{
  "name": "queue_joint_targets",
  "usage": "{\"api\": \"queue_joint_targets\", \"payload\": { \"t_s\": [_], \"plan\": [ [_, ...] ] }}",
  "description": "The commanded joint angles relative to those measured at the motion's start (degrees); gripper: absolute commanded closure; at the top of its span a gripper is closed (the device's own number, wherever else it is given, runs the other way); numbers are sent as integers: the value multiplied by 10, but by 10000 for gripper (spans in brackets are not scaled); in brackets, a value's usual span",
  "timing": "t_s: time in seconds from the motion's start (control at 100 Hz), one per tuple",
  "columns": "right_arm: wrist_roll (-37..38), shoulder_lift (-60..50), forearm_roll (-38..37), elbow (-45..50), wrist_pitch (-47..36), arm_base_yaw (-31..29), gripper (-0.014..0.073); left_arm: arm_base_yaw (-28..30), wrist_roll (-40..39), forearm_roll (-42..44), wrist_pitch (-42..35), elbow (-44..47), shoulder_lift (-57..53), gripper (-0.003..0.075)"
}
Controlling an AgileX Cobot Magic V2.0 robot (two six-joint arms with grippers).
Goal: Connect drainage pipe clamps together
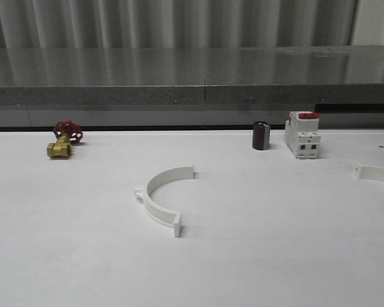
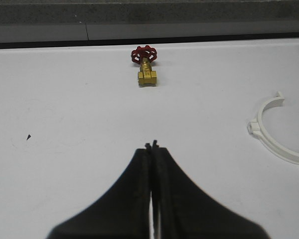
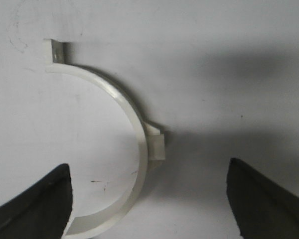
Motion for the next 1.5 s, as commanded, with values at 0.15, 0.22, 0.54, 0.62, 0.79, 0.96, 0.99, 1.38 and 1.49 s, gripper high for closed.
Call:
{"api": "queue_joint_targets", "payload": {
  "t_s": [0.15,0.22,0.54,0.62,0.79,0.96,0.99,1.38,1.49],
  "plan": [
    [-9,22,1,-19,-30,-3,-31,1,0,2,-42,-16,0,740],
    [-9,33,1,-19,-32,-3,-31,1,0,2,-42,-16,0,740],
    [-9,55,1,-19,-38,-3,120,1,0,2,-42,-16,0,740],
    [-9,55,1,-19,-39,-3,176,1,0,2,-42,-16,0,740],
    [-9,56,7,-19,-39,-3,325,1,0,2,-42,-16,0,740],
    [-9,56,15,-19,-38,-3,493,1,0,2,-42,-16,0,740],
    [-9,56,16,-19,-38,-3,510,1,0,2,-42,-16,0,740],
    [-9,56,26,-26,-21,-3,516,1,0,2,-42,-16,0,740],
    [-9,53,62,-41,3,3,516,1,0,2,-42,-16,0,740]
  ]
}}
